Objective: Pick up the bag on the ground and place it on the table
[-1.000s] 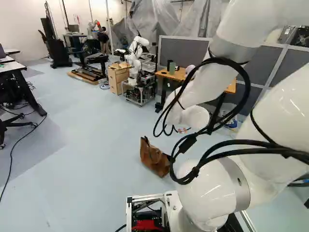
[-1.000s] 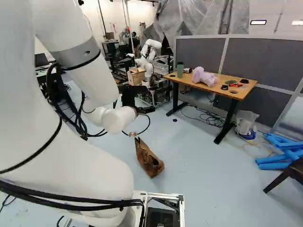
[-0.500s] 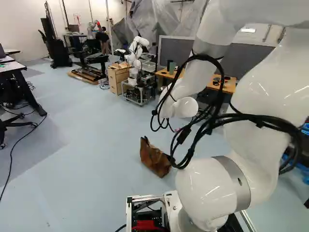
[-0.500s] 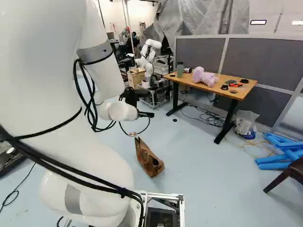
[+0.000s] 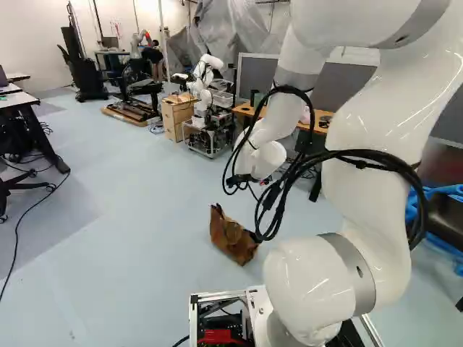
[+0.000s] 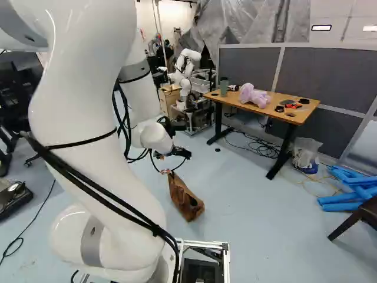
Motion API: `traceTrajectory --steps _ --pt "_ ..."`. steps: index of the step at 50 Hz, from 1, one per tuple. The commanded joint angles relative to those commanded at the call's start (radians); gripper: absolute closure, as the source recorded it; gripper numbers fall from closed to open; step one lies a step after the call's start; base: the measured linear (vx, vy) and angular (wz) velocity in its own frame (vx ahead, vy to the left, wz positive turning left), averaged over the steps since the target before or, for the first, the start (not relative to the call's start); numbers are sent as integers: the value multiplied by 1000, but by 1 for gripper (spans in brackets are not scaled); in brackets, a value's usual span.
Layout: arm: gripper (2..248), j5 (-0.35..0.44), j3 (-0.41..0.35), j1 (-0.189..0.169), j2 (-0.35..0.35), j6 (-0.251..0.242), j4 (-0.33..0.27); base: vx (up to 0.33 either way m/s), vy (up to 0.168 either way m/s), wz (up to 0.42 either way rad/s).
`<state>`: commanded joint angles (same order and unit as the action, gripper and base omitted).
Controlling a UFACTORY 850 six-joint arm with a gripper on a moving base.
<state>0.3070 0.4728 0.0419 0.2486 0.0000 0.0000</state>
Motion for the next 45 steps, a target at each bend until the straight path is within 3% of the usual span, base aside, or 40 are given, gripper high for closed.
traceTrajectory --steps 12,45 --pt "3 -75 25 0 57 0 0 0 0 0" --pt "3 -83 112 -1 221 0 0 0 0 0"
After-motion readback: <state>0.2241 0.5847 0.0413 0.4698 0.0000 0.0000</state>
